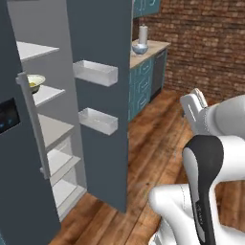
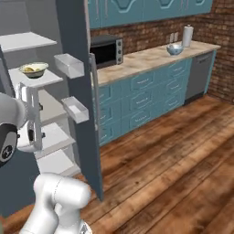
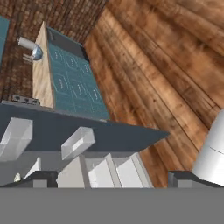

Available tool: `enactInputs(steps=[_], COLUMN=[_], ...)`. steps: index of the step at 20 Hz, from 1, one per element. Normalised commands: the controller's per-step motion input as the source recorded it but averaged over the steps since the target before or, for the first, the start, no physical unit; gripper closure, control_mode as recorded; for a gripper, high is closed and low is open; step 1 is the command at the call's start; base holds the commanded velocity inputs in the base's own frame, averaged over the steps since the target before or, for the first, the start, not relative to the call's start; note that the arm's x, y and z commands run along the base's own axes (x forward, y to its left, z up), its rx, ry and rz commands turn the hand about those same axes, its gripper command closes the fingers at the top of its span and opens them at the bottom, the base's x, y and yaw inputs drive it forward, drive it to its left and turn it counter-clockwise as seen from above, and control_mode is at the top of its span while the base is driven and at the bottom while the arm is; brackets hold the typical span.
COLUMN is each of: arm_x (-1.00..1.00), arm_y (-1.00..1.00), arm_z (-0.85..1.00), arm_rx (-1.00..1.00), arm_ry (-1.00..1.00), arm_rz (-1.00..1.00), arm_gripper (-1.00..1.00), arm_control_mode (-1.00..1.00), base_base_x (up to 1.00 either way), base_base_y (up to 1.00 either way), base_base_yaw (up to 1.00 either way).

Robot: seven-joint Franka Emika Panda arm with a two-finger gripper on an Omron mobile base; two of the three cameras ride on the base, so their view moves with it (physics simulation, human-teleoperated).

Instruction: Place the bowl with the lemon and potato on the second highest shelf of the fridge. Place the bowl with the chicken drumstick and fish on the top shelf of the fridge.

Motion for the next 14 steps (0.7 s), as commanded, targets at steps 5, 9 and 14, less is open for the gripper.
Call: enactInputs(steps=[5, 9, 14], arm_x=[0.0, 0.0, 0.0], arm_y=[0.0, 0.0, 0.0], arm_z=[0.0, 0.0, 0.0], arm_rx=[0.0, 0.0, 0.0], arm_ry=[0.0, 0.0, 0.0], arm_rz=[0.0, 0.0, 0.0], arm_gripper=[-1.0, -1.0, -1.0], arm_control_mode=[1.0, 1.0, 1.0], base_base_x=[0.0, 0.77, 1.0], base_base_y=[-1.0, -0.73, -0.14], base_base_yaw=[-0.56, -0.37, -0.1])
